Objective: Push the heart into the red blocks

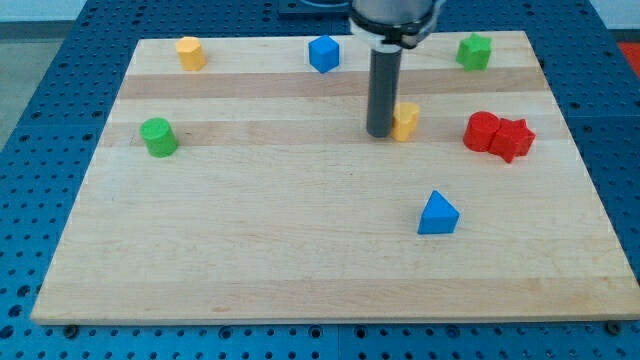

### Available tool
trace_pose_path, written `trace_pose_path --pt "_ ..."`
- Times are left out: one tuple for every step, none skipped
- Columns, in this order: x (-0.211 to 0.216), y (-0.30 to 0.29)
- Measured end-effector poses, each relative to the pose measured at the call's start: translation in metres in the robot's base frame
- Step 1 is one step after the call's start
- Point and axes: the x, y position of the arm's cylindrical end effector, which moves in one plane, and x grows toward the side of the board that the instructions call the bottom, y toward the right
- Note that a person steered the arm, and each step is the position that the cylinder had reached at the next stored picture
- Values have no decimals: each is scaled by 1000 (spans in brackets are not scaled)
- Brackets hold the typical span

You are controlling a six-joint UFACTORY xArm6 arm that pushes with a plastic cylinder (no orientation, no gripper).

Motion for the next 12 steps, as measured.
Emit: trace_pose_path --pt "-9 35" --pt "-21 70" --pt "-30 93" --pt "-32 107" --pt "-48 107" --pt "-66 110" --pt "-80 135" --pt "-88 147" --pt "-78 148" --pt "-56 147" --pt "-39 147" --pt "-24 146"
